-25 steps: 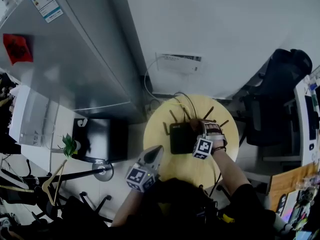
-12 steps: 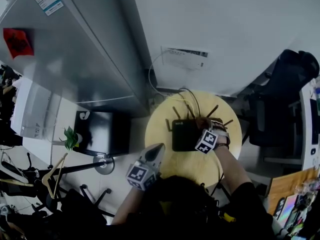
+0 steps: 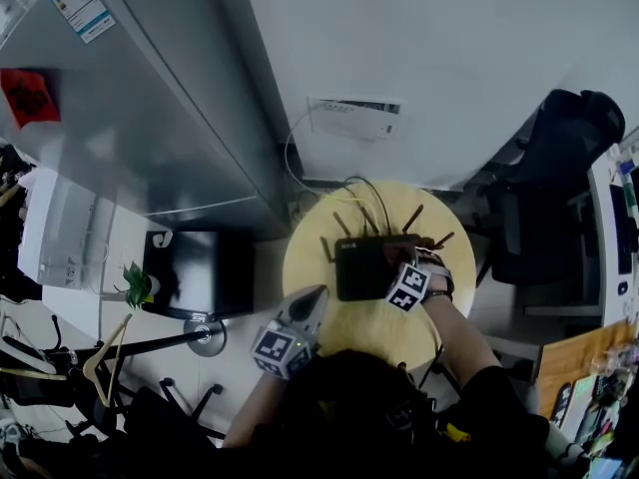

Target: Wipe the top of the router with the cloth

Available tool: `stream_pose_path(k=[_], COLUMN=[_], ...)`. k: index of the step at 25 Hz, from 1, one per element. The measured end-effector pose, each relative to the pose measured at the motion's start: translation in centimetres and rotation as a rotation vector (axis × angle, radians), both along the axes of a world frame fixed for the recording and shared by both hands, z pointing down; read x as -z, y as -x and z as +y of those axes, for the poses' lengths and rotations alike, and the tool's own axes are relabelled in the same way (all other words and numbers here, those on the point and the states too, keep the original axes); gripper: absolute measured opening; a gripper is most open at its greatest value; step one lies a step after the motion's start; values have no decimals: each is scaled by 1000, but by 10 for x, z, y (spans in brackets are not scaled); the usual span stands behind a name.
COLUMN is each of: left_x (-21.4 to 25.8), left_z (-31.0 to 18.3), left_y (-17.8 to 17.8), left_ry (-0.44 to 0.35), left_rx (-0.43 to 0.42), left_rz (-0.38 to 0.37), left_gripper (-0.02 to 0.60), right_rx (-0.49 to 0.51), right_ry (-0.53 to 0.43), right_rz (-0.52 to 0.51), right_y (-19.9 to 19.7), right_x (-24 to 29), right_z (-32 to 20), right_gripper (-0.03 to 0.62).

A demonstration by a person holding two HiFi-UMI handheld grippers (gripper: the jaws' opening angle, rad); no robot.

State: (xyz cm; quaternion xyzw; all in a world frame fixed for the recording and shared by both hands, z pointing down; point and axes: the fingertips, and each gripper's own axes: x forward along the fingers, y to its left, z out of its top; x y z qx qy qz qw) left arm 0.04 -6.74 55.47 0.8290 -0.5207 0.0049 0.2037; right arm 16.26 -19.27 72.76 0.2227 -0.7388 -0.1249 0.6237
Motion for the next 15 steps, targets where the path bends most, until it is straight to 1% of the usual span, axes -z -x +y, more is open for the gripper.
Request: stream_pose_path(k=[9, 15], left_x=[5, 14], left_z=[8, 3], left_y=[-3, -9], left_ry=[-11, -30], left_rx=[-15, -54], left_rz=[-14, -16], left_gripper=[2, 2], right_rx=[-28, -45], right_ry=[26, 50], right_rz=[13, 14], right_y=[-7, -11], right_x=[-2, -3], right_z=[19, 38], right_gripper=[64, 64])
